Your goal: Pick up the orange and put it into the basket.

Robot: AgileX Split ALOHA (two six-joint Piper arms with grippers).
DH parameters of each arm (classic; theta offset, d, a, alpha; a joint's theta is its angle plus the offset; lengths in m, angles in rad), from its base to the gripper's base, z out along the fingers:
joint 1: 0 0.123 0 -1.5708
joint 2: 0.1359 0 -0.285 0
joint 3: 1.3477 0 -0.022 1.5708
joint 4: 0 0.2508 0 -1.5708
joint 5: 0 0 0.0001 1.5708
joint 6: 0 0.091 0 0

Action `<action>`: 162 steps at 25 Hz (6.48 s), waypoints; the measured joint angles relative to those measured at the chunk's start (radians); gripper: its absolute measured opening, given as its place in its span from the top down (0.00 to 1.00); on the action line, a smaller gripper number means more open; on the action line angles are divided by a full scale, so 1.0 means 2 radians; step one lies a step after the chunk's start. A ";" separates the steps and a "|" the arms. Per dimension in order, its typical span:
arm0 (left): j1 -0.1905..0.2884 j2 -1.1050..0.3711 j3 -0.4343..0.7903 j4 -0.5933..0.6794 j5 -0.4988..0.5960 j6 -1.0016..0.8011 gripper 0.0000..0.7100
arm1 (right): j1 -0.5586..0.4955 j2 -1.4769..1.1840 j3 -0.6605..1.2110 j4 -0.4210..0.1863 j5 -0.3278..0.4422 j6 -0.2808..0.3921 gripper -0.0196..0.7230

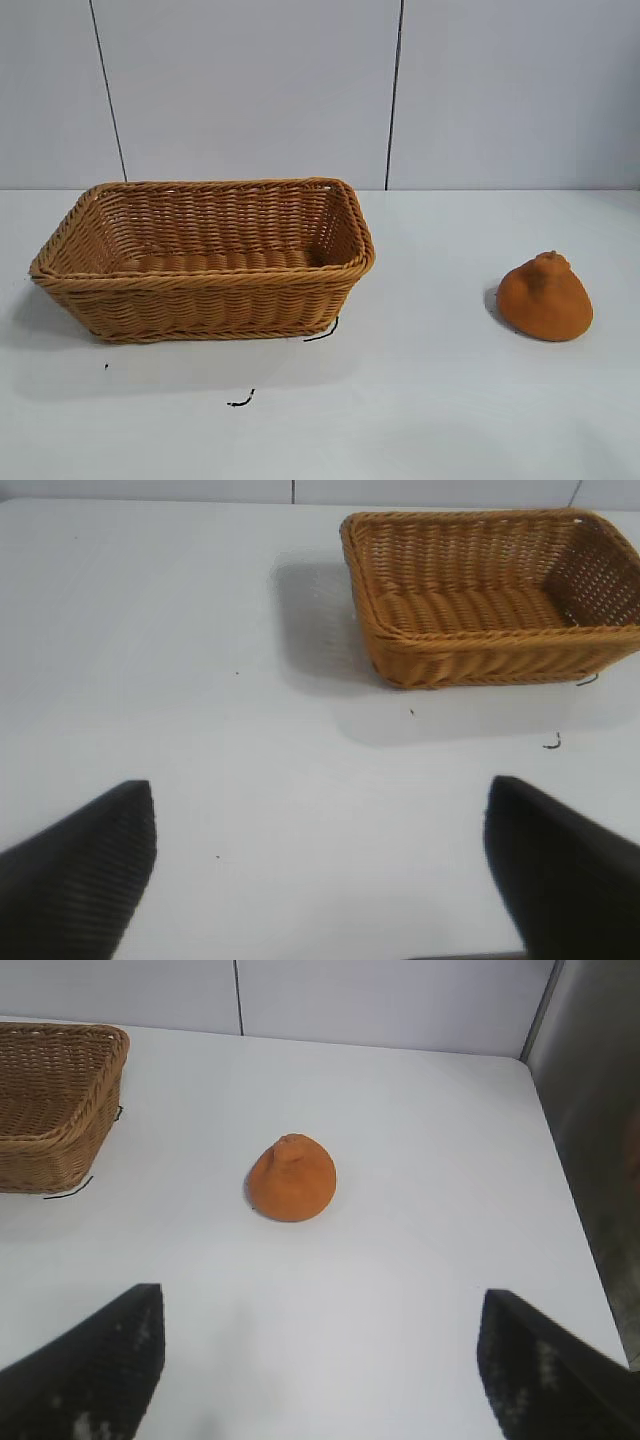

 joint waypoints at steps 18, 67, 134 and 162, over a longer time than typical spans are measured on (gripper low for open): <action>0.000 0.000 0.000 0.000 0.000 0.000 0.10 | 0.000 0.365 -0.126 0.000 -0.001 0.005 0.15; 0.000 0.000 0.000 0.000 0.000 0.000 0.10 | 0.000 0.962 -0.552 0.045 -0.041 -0.002 0.88; 0.000 0.000 0.000 0.000 0.000 0.000 0.10 | 0.051 1.137 -0.878 -0.022 0.070 0.044 0.04; 0.000 0.000 0.000 0.000 0.000 0.000 0.10 | 0.012 0.602 -0.213 -0.010 0.096 0.029 0.04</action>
